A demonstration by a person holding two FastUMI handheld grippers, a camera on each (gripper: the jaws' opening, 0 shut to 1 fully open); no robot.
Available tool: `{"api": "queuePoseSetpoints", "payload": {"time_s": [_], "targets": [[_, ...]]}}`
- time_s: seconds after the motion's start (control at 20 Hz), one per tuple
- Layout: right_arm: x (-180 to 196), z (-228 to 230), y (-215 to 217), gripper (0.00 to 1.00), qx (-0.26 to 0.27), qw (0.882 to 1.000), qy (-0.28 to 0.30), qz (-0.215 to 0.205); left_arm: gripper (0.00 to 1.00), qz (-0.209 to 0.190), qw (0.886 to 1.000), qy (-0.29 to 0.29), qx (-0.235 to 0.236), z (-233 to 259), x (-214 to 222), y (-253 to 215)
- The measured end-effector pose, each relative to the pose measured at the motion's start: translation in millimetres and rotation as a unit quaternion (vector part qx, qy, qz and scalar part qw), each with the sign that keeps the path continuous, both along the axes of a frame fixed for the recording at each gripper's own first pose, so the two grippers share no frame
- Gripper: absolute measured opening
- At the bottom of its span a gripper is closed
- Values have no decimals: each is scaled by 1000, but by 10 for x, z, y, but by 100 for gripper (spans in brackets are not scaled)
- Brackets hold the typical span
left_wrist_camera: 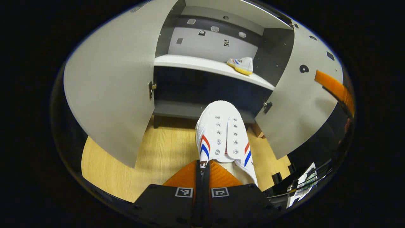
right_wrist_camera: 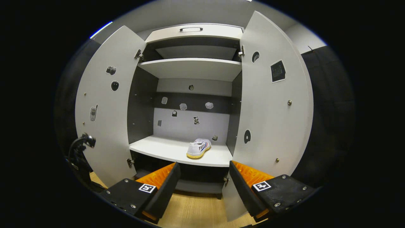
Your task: Grab one shoe with the right hand and put it into the shoe cabinet, grab the other shoe with the left hand and put it into the shoe cabinet; then close the right door with the right hand and the left door with the left hand.
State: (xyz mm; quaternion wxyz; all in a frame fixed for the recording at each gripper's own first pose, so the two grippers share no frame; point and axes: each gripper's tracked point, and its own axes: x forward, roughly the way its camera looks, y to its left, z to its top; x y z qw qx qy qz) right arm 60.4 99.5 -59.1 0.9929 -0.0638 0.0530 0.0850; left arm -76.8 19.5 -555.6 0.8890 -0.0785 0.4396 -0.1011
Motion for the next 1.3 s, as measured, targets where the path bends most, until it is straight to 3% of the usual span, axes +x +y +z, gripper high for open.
{"api": "queuePoseSetpoints", "payload": {"time_s": [0.15,0.35,0.65,0.95,1.1,1.3], "targets": [[-60,-67,-6,95,15,1000,6,5,7,-1,999,-41,-8,14,85,11],[-154,-155,16,95,23,1000,14,14,7,10,995,-96,24,78,163,66],[-260,-125,-56,95,37,999,11,12,7,24,990,-134,28,70,196,72],[-333,-129,-242,95,42,999,12,-5,7,32,995,-89,34,87,172,90],[-341,-140,-325,95,42,999,14,-16,6,20,994,-75,73,156,165,122],[-392,-158,-375,95,36,999,16,-23,7,22,997,-31,74,97,131,134]]}}
